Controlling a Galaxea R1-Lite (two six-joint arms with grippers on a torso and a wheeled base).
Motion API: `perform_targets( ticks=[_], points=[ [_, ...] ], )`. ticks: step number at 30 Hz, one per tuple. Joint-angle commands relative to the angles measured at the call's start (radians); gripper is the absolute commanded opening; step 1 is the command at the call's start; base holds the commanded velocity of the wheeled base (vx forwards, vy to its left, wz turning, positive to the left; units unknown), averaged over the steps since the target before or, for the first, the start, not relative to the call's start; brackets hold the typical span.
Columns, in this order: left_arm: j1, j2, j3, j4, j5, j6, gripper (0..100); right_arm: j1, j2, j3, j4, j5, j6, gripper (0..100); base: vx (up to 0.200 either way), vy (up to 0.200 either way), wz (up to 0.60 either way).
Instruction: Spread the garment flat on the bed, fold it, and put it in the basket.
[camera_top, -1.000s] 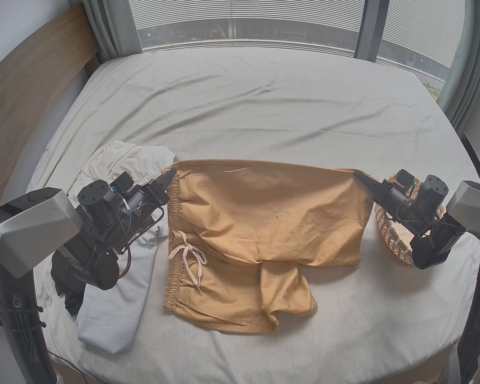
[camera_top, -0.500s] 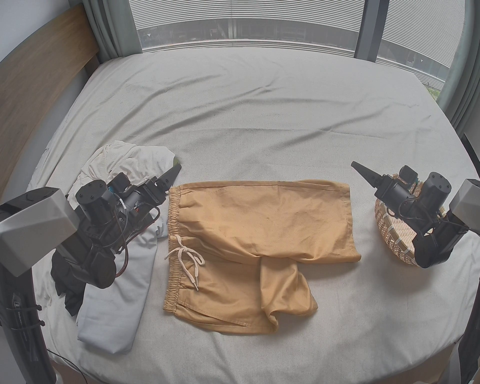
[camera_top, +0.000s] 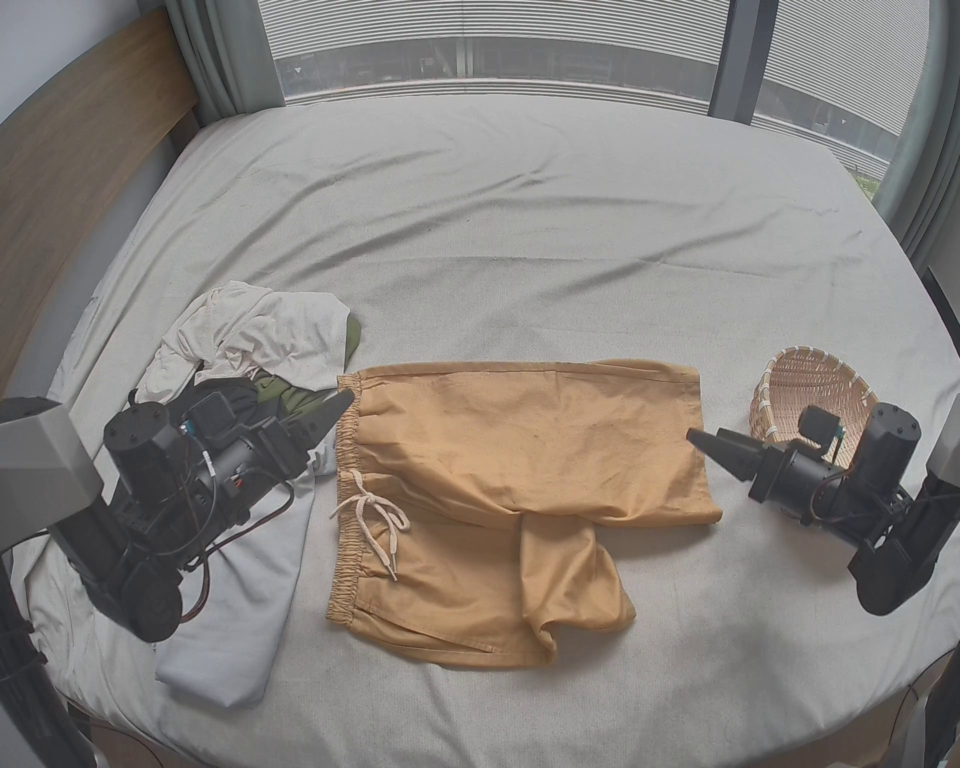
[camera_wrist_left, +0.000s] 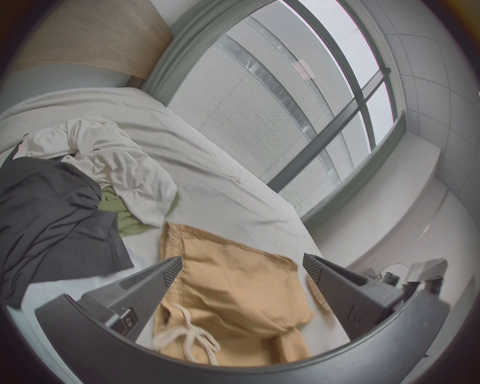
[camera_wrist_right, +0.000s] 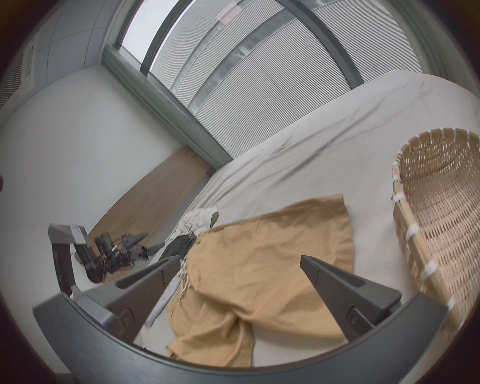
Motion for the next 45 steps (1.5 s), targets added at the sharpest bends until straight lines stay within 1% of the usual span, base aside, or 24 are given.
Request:
perform_targets(
  ticks=[1, 5, 13, 17, 21, 23, 25, 34, 45],
  points=[
    [-0.002, -0.152, 0.125, 0.0, -0.074, -0.001, 100, 0.058, -0.033, 0.122, 0.0, 0.028, -0.033, 100, 0.0, 0.0, 0.0],
    [-0.005, -0.139, 0.137, 0.0, -0.083, 0.008, 100, 0.059, -0.03, 0.185, 0.0, 0.079, -0.048, 100, 0.0, 0.0, 0.0],
    [-0.005, -0.072, 0.135, -0.001, -0.079, 0.019, 100, 0.032, 0.055, 0.237, 0.0, 0.091, -0.102, 100, 0.0, 0.0, 0.0],
    [-0.005, -0.052, 0.132, -0.001, -0.077, 0.051, 100, 0.026, 0.124, 0.247, 0.0, 0.1, -0.128, 100, 0.0, 0.0, 0.0],
    [-0.005, -0.049, 0.131, -0.001, -0.077, 0.052, 100, 0.026, 0.165, 0.248, 0.0, 0.103, -0.129, 100, 0.0, 0.0, 0.0],
    [-0.006, -0.049, 0.132, -0.001, -0.076, 0.052, 100, 0.027, 0.199, 0.248, 0.0, 0.117, -0.131, 100, 0.0, 0.0, 0.0],
    [-0.008, -0.049, 0.131, -0.001, -0.076, 0.052, 100, 0.033, 0.219, 0.247, 0.0, 0.134, -0.129, 100, 0.0, 0.0, 0.0],
    [-0.014, -0.049, 0.135, -0.001, -0.076, 0.052, 100, 0.052, 0.285, 0.225, 0.0, 0.135, -0.129, 100, 0.0, 0.0, 0.0],
    [-0.018, -0.027, 0.138, -0.001, -0.074, 0.056, 100, 0.113, 0.326, 0.202, 0.0, 0.135, -0.126, 100, 0.0, 0.0, 0.0]
  ],
)
